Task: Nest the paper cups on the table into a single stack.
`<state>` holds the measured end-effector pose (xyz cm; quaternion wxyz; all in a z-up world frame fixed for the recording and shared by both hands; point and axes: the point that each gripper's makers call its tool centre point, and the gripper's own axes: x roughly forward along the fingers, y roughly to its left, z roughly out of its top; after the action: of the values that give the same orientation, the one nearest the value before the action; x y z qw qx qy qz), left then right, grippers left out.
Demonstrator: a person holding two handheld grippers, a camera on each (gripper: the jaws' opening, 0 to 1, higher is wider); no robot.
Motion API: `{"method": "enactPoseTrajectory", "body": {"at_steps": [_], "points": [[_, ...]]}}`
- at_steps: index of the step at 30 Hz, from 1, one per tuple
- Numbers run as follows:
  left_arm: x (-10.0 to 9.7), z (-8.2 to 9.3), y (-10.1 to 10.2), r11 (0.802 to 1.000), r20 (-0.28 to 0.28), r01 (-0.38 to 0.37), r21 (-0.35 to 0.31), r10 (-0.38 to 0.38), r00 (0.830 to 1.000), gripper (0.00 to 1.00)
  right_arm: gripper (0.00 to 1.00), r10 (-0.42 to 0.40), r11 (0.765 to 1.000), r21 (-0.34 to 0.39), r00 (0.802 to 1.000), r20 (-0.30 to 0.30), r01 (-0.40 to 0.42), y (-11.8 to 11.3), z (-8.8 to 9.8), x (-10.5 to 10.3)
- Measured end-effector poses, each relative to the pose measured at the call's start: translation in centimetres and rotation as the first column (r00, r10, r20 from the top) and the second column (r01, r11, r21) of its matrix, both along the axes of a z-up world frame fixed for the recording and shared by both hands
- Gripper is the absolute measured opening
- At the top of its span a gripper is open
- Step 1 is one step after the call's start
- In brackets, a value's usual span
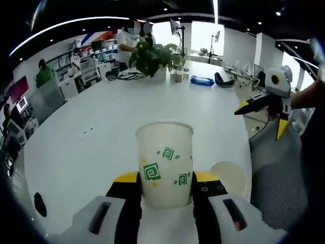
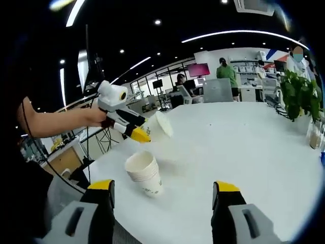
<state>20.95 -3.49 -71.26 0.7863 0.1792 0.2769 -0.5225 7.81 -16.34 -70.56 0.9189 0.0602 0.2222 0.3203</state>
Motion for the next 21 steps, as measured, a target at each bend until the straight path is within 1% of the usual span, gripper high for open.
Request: {"method": "enactPoseTrajectory", "body": {"at_steps": [1, 4, 5, 9, 10, 12, 14, 15, 17, 21], "points": [[-0.6, 0.4, 0.0, 1.0, 0.007, 0.007, -0.003, -0.007, 1.0, 0.37, 0.77, 0.006, 1.0, -0.001, 1.0, 0.005, -0.006, 0.2, 0.2, 0.0], [-1.7, 1.0, 0.3, 1.0, 0.014, 0.015, -0.01, -0.015, 1.0, 0.37, 0.73, 0.021, 1.0, 0.007, 1.0, 0.017, -0.021, 0.6, 1.0, 0.1], [-2.7, 1.6, 0.4, 1.0, 0.019, 0.02, -0.01, -0.02, 1.0, 0.37, 0.71, 0.029, 0.999, 0.018, 0.999, 0.026, -0.029, 0.9, 1.6, 0.1], [-5.1, 2.5, 0.6, 0.999, 0.02, 0.032, -0.021, -0.031, 0.999, 0.37, 0.68, 0.045, 0.998, 0.047, 0.998, 0.046, -0.047, 1.7, 2.9, 0.1], [-5.8, 2.6, 0.7, 0.999, 0.017, 0.037, -0.023, -0.037, 0.999, 0.37, 0.68, 0.055, 0.996, 0.066, 0.997, 0.052, -0.059, 2.1, 3.4, 0.0], [-6.8, 2.6, 0.8, 0.999, 0.018, 0.052, -0.01, -0.052, 0.999, 0.37, 0.66, 0.069, 0.993, 0.087, 0.996, 0.055, -0.074, 2.6, 3.9, 0.0], [-7.4, 2.6, 0.9, 0.998, 0.023, 0.063, 0.001, -0.063, 0.998, 0.37, 0.61, 0.085, 0.992, 0.094, 0.995, 0.057, -0.09, 2.9, 4.2, -0.1], [-8.2, 2.7, 1.0, 0.997, 0.026, 0.074, 0.007, -0.074, 0.997, 0.37, 0.58, 0.109, 0.988, 0.1, 0.992, 0.059, -0.115, 3.4, 4.5, -0.3], [-8.9, 2.9, 0.9, 0.997, 0.027, 0.082, 0.004, -0.083, 0.996, 0.37, 0.55, 0.127, 0.986, 0.105, 0.99, 0.064, -0.133, 3.9, 4.8, -0.4], [-11.0, 3.2, 0.2, 0.993, 0.027, 0.116, -0.027, -0.116, 0.993, 0.37, 0.49, 0.182, 0.97, 0.152, 0.981, 0.061, -0.189, 5.3, 5.7, -1.1]]}}
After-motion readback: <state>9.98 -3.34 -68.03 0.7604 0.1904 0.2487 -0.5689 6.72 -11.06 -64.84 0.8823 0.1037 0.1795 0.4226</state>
